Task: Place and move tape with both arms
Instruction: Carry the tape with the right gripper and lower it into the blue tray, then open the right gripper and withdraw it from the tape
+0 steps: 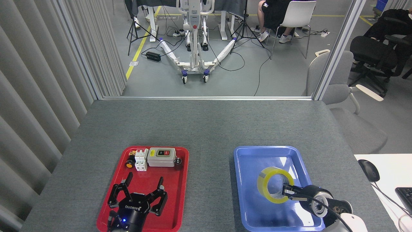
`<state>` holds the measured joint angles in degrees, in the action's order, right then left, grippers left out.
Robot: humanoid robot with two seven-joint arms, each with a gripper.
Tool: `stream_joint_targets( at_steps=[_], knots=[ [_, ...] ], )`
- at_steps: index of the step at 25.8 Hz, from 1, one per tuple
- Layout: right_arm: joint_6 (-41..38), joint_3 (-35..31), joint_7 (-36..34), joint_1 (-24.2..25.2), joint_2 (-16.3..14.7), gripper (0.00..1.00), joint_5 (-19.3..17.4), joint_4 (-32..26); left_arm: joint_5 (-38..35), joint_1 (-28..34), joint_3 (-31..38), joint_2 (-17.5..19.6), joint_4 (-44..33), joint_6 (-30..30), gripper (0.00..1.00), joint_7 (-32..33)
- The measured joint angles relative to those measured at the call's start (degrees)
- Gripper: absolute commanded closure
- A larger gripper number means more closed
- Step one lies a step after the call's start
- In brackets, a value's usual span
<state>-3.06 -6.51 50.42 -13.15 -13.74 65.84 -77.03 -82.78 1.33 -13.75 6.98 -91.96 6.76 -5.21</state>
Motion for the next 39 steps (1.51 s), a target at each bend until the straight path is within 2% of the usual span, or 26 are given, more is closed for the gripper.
stream_joint_targets(
  at_steps=[4,12,17,20,26,33,35,39],
  knots=[
    [0.46,0.56,0.69,-4.52,-0.1,0.74,-0.08,5.61,-0.46,-0.09,0.86,0.06,0.46,0.19,0.0,0.23],
    [0.63,1.88,1.18,-9.61,-1.27,0.73,-0.1,12.68,-0.21,-0.06,5.09,-0.19,0.92,-5.79,0.0,0.39],
    [0.64,2.24,1.33,-10.01,-1.51,0.69,-0.11,13.66,-0.03,-0.01,6.62,-0.48,0.95,-9.46,0.0,0.4],
    [0.64,2.27,1.32,-10.04,-1.55,0.59,-0.15,13.77,0.27,-0.02,7.09,-0.66,0.83,-10.68,0.0,0.45],
    [0.23,2.27,0.55,-10.17,-1.55,0.56,-0.21,13.79,0.55,-0.17,7.67,-1.47,1.18,-12.61,0.0,0.45],
    [-1.57,1.93,0.47,-10.18,-1.47,0.54,-0.43,13.75,0.03,-0.08,14.48,-6.31,2.46,-20.08,0.0,0.45],
    [-2.09,1.84,0.46,-10.23,-1.47,0.49,-0.45,13.52,-0.06,-0.04,15.21,-6.84,2.59,-20.76,0.0,0.45],
    [-4.56,1.57,0.54,-10.23,-1.62,0.24,-0.49,11.57,-0.39,-0.05,15.66,-7.1,2.71,-18.84,0.0,0.34]
  ],
)
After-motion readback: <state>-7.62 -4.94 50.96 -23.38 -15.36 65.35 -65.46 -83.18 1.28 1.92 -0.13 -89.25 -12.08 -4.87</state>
